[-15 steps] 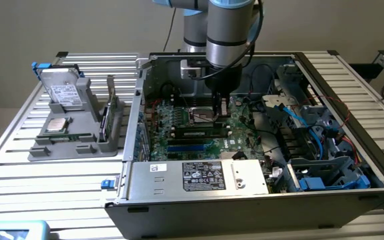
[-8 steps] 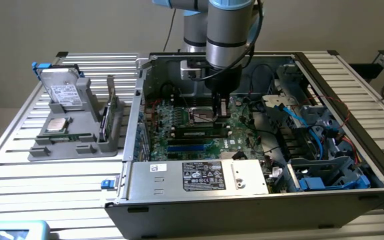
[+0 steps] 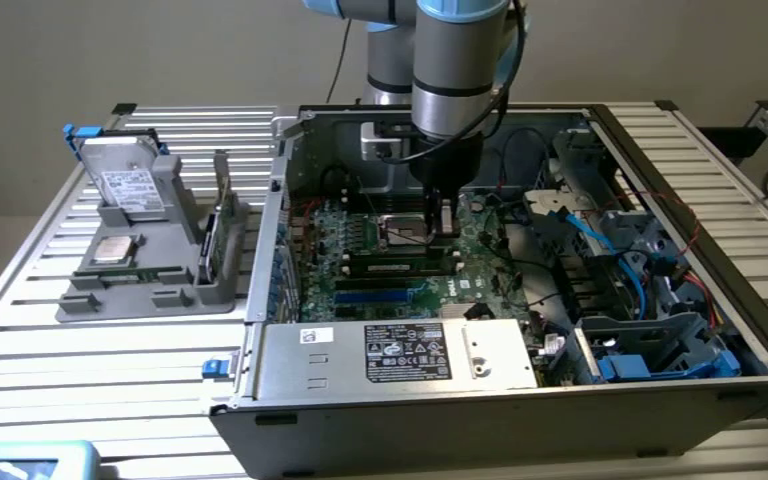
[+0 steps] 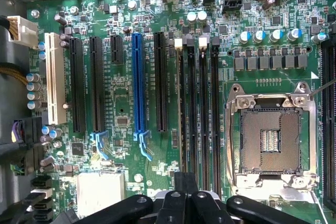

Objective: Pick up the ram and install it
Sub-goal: 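Press down the ram until it locks into place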

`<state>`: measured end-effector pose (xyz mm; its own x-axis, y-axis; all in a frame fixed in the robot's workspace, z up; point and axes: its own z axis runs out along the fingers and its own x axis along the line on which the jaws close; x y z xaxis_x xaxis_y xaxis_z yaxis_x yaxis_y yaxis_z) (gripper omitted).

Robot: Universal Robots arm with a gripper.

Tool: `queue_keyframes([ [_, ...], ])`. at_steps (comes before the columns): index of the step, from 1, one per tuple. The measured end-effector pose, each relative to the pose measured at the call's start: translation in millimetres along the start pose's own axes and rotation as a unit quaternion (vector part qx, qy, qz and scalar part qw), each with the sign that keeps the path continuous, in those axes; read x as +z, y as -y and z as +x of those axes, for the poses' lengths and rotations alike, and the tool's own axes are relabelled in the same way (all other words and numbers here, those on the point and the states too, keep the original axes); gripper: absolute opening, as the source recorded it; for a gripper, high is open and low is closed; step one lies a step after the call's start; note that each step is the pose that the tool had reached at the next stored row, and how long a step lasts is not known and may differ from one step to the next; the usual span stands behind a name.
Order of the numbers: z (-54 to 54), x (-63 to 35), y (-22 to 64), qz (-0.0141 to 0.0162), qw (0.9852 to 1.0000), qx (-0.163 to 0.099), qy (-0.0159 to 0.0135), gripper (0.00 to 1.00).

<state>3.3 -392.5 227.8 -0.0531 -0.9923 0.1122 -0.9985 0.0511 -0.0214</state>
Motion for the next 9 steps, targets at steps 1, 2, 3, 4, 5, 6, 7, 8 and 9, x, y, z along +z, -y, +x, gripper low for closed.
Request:
queue_keyframes([
  [1,0.1,0.2,0.1,0.0,1.0,0.0,0.0001,0.11],
  [2,0.3,0.3,0.1,-0.0001,1.0,0.001,0.0,0.11],
  [3,0.4,0.5,0.0,-0.0001,1.0,0.001,0.0,0.11],
  [4,0.4,0.7,0.0,-0.0002,1.0,0.002,-0.0001,0.11],
  [5,0.4,1.0,0.0,-0.0002,1.0,0.002,-0.0001,0.11],
  [6,0.3,1.3,0.0,-0.0003,1.0,0.002,-0.0002,0.11],
  [7,0.3,1.8,0.0,-0.0004,1.0,0.003,-0.0002,0.11],
  [8,0.1,2.4,0.1,-0.0003,1.0,0.003,0.0,0.11],
  [9,0.1,2.9,0.1,-0.0004,1.0,0.004,-0.0001,0.11],
])
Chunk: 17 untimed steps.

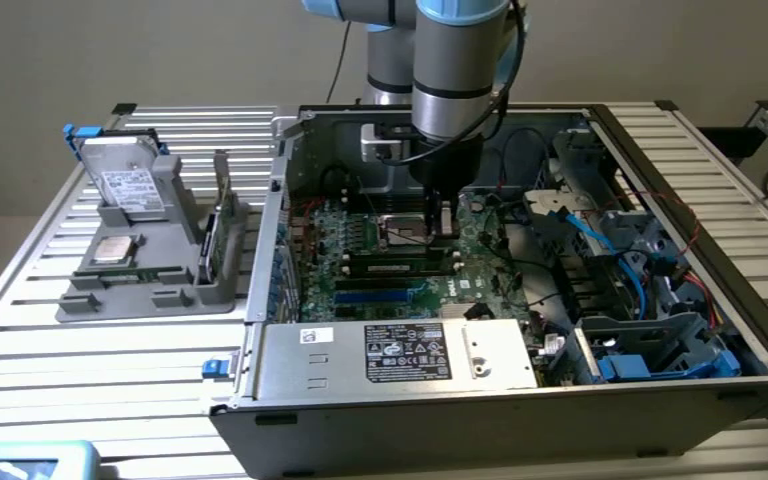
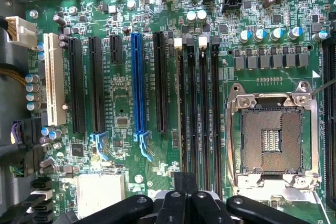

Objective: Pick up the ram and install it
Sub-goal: 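Press down the ram until it locks into place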

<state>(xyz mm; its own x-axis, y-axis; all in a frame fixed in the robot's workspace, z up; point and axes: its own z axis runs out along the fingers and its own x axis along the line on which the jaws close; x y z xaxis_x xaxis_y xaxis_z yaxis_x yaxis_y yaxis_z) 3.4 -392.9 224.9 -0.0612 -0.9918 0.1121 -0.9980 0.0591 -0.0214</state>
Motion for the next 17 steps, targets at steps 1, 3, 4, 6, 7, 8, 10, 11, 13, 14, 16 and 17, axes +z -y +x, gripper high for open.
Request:
queue_keyframes([
  [1,0.0,0.4,0.0,-0.0001,1.0,0.001,-0.0002,0.11],
  [3,0.0,0.5,-0.1,-0.0003,1.0,0.002,-0.0003,0.11],
  [4,0.1,-1.6,-0.4,-0.0006,1.0,0.003,0.0006,0.11],
  [6,1.5,-9.2,-0.5,-0.0007,1.0,0.005,0.0007,0.11],
  [7,2.1,-12.1,-1.0,-0.0009,1.0,0.005,0.0011,0.11],
  [8,2.4,-13.8,-2.2,-0.001,1.0,0.006,0.0013,0.11],
  [10,2.9,-15.5,-6.6,-0.001,1.0,0.006,0.0012,0.11],
  [11,3.0,-15.6,-9.4,-0.001,1.0,0.006,0.0013,0.11],
  [13,3.5,-15.7,-16.0,-0.001,1.0,0.006,0.0013,0.11],
  [14,3.8,-15.9,-19.6,-0.0011,1.0,0.006,0.0012,0.11],
  [16,4.3,-15.9,-26.7,-0.001,1.0,0.006,0.0012,0.11],
  [17,4.5,-15.9,-30.1,-0.001,1.0,0.006,0.0012,0.11],
])
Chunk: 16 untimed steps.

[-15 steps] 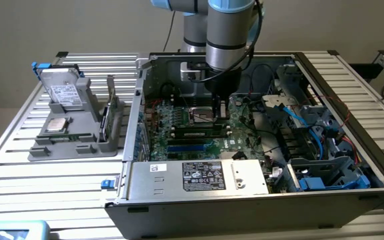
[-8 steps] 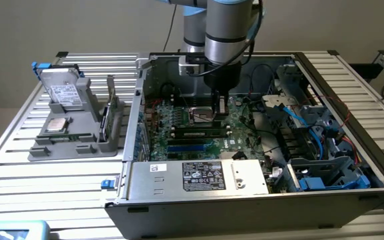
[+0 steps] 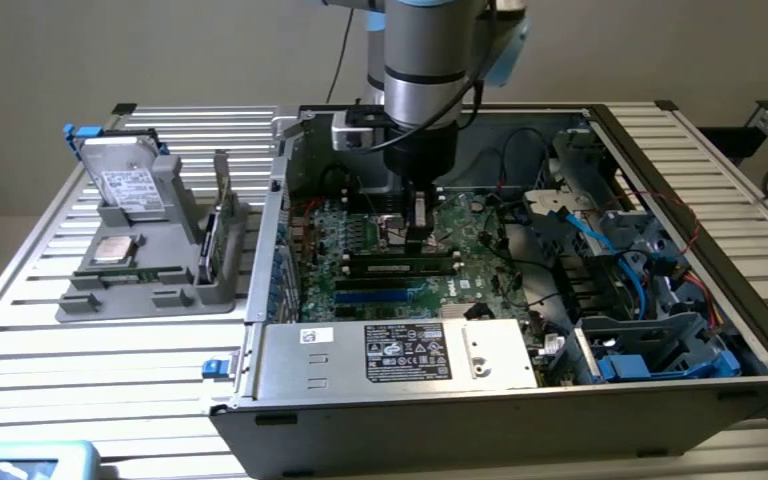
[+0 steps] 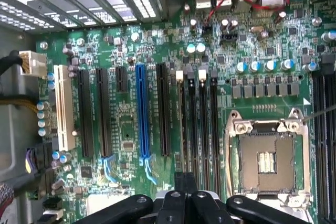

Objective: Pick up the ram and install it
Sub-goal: 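Press down the ram until it locks into place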

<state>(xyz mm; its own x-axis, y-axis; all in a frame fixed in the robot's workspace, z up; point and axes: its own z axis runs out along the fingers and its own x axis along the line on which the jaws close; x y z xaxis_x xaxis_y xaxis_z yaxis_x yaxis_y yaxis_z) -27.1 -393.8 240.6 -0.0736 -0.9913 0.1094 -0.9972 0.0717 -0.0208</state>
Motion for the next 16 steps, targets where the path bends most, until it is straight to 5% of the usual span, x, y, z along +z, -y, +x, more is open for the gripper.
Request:
queue_keyframes([
  [7,1.2,3.0,-16.5,0.0,1.0,0.0,0.0,0.11],
  [16,-0.1,9.6,-20.6,0.0,1.0,0.0,0.0005,0.11],
])
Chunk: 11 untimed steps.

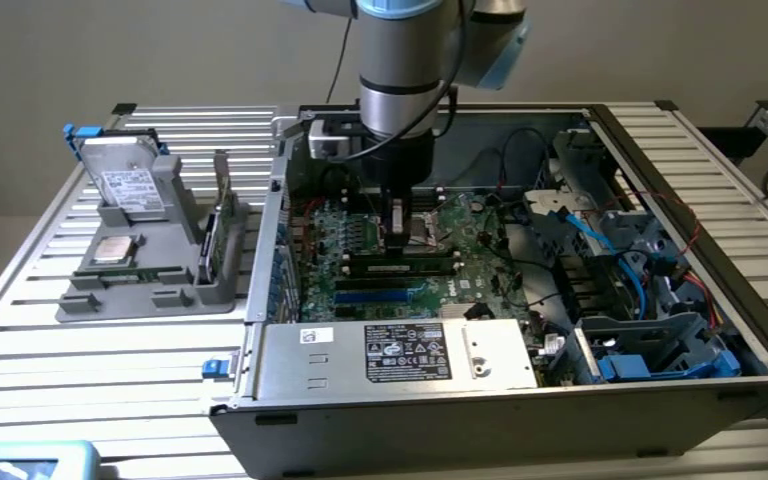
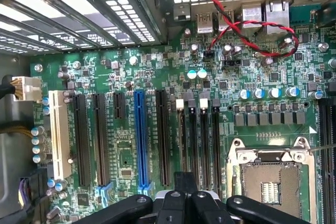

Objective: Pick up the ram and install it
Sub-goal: 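Press down the ram until it locks into place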

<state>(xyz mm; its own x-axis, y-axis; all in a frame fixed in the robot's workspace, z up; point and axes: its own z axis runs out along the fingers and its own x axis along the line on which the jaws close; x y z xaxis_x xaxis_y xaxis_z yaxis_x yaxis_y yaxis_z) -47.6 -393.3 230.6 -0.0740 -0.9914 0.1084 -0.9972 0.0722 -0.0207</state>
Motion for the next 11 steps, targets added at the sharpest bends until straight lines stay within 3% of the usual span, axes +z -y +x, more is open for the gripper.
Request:
queue_keyframes([
  [11,-0.5,5.8,-0.6,0.0,1.0,0.0,0.0,0.11],
])
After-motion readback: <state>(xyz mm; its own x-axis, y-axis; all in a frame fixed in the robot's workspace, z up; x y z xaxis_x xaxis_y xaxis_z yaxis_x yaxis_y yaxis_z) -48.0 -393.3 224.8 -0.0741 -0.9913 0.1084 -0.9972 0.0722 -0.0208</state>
